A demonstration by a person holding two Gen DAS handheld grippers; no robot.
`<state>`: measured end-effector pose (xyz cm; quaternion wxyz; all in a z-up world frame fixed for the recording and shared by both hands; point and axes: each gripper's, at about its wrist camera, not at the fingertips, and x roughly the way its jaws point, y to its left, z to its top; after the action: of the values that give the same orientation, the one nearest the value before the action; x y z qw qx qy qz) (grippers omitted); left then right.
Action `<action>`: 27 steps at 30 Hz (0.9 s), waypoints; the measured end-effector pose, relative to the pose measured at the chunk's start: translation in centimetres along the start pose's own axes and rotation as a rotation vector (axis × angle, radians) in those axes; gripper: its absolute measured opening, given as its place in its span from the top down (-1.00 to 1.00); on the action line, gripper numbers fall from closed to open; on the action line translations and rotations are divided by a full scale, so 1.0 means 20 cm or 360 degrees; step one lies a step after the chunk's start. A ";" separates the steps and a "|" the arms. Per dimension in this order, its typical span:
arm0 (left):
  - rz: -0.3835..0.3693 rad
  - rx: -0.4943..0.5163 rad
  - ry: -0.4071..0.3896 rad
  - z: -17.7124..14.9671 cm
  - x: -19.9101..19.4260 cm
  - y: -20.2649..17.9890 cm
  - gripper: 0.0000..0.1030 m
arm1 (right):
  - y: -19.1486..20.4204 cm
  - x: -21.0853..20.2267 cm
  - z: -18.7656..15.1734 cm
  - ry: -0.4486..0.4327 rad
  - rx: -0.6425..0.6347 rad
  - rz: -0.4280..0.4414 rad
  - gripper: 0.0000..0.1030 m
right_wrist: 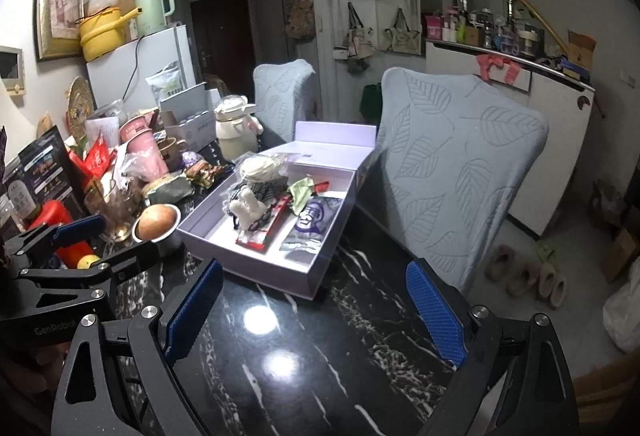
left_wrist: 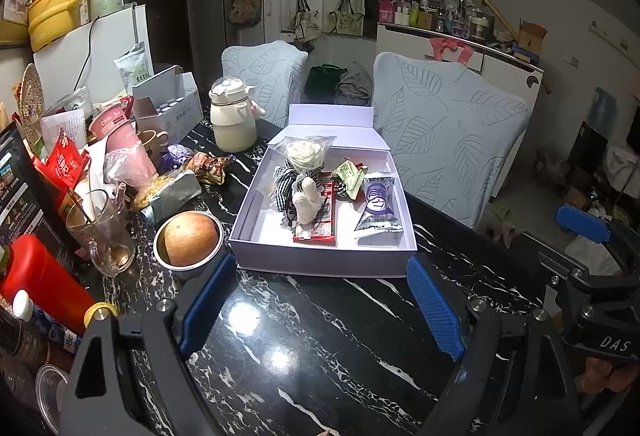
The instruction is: Organize soft objects
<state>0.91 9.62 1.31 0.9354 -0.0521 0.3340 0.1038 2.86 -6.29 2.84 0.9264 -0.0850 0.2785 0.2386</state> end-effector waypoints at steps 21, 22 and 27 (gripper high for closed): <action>0.0018 0.0030 0.0001 0.00 0.00 0.00 -0.71 | 0.01 0.01 0.00 0.0002 -0.0016 0.0002 -0.82; 0.0015 0.0030 0.0003 0.00 0.00 0.00 -0.71 | 0.01 0.01 0.00 0.0002 -0.0016 0.0001 -0.82; -0.0003 0.0024 0.0009 0.00 -0.01 0.00 -0.71 | 0.01 0.01 0.00 -0.0004 -0.0015 -0.0003 -0.82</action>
<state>0.76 9.66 1.32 0.9349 -0.0455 0.3374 0.1003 2.81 -6.08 2.74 0.9266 -0.0893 0.2763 0.2391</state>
